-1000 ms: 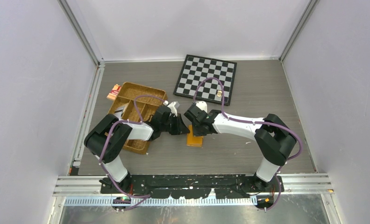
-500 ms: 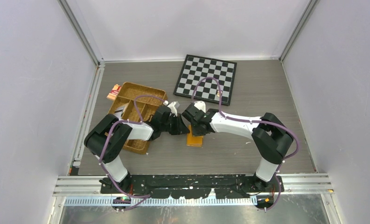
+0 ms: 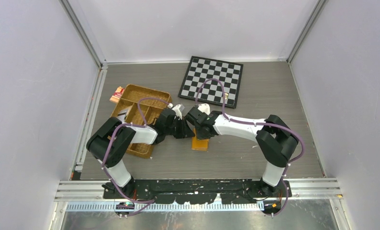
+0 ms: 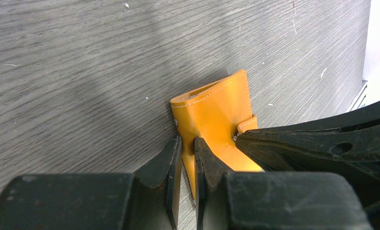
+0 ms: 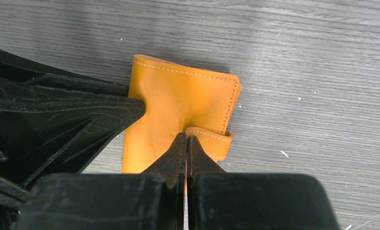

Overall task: Put the credit cards into the card holder
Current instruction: Close the card holder at the center of the board.

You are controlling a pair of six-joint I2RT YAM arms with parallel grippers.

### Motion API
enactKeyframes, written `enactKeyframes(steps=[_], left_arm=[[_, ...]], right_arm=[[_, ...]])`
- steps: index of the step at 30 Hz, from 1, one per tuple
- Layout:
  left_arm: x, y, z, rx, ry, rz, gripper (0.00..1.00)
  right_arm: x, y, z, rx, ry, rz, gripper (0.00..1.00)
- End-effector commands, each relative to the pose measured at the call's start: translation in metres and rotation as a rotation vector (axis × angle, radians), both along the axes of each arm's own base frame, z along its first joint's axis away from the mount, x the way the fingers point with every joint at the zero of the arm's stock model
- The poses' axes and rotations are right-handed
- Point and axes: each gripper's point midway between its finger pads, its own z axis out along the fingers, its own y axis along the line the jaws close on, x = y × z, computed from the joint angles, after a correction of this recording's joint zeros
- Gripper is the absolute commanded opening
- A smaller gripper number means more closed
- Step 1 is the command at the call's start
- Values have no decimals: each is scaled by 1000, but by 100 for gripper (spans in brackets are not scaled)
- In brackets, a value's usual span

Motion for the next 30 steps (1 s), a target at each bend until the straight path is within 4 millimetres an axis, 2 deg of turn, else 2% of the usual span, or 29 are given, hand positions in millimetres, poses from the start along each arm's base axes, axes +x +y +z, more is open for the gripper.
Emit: enactKeyframes(steps=[1, 11, 30], left_arm=[[-23, 26, -47, 177, 95, -1, 3], [-23, 26, -46, 176, 96, -3, 2], [-24, 24, -44, 164, 92, -4, 0]], right_arm=[[-17, 10, -46, -1, 98, -11, 0], [-21, 8, -62, -28, 122, -28, 0], [-24, 16, -91, -67, 151, -72, 0]])
